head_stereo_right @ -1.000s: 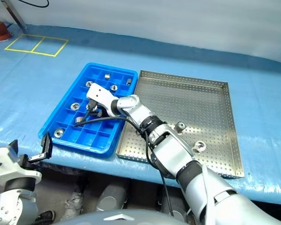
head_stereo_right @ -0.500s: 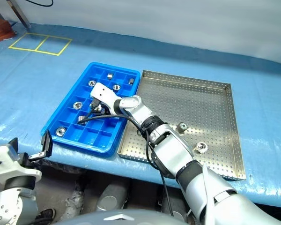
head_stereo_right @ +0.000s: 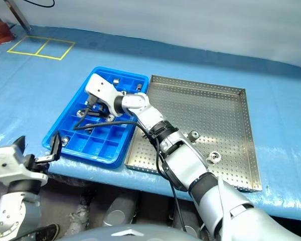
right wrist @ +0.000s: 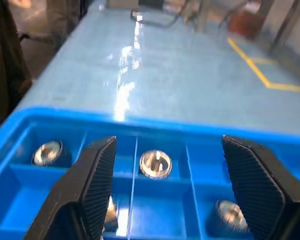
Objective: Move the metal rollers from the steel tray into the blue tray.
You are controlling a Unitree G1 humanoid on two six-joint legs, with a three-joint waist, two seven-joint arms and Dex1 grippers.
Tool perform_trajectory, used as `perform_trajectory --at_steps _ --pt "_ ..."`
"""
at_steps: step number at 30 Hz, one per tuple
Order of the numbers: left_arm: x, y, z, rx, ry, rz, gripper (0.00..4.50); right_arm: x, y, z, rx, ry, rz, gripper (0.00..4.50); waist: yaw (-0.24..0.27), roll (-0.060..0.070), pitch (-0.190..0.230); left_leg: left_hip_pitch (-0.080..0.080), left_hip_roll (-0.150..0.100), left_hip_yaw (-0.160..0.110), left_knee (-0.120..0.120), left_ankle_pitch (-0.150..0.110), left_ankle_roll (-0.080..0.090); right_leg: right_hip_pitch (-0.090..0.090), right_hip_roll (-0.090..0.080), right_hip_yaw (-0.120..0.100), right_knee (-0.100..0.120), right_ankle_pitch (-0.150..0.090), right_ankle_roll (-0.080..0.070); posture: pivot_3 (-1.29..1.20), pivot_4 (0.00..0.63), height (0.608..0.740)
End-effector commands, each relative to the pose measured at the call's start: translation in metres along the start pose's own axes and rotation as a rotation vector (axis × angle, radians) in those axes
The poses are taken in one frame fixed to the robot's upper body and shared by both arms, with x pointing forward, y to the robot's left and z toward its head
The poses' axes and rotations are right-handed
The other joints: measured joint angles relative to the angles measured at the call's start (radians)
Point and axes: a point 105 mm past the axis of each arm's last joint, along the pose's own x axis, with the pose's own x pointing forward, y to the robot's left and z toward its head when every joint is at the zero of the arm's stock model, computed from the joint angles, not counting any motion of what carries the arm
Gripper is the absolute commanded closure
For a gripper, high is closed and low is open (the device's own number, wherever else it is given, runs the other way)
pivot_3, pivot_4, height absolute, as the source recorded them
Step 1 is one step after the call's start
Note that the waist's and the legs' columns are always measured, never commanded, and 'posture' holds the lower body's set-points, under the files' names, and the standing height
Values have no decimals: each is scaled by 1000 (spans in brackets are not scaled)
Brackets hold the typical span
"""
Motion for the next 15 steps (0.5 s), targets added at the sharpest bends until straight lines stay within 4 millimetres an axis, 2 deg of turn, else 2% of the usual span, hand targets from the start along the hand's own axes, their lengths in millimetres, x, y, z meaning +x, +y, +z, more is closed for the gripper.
perform_trajectory --at_steps 1,3,4,5,6,8,11,15 --pt "15 -13 4 5 -20 -93 0 -11 3 17 -7 -86 -77 954 -9 0 -2 0 0 -1 0 0 0 1 0 -1 0 0 0 239 150 740" --pt "32 -26 7 -3 -38 -167 0 -48 -26 3 -43 -25 -254 954 -21 0 -3 1 -1 -3 1 1 -1 3 -1 -2 0 0 0 156 150 740" --pt "37 -30 8 -4 -43 -188 0 -60 -33 -1 -52 -5 -303 954 -26 0 -2 0 -3 -5 2 1 -2 4 -2 -2 0 0 -1 156 150 740" --pt "46 -39 11 -5 -53 -234 0 -82 -45 -6 -49 19 -389 954 -36 0 -2 0 -4 -6 4 1 -2 4 -2 -2 1 0 -1 112 150 740" --pt "51 -44 12 -3 -60 -262 0 -95 -51 -8 -43 34 -439 954 -49 1 -2 -1 -5 -5 5 2 -2 5 -2 0 0 2 -1 74 150 740" --pt "67 -62 17 -6 -81 -343 0 -141 -67 -16 -39 92 -602 954 -80 1 -2 -3 -7 -5 8 3 0 4 -3 3 0 5 -2 -17 150 740" --pt "85 -88 24 -7 -103 -462 0 -198 -75 -22 -51 172 -784 954 -133 2 -3 -6 -8 -5 9 4 0 2 -3 4 0 11 5 -109 150 740" --pt "96 -108 27 -7 -113 -561 0 -238 -69 -26 -37 239 -897 954 -226 4 -4 -3 -6 1 6 3 2 1 -2 11 1 11 5 -212 150 740"
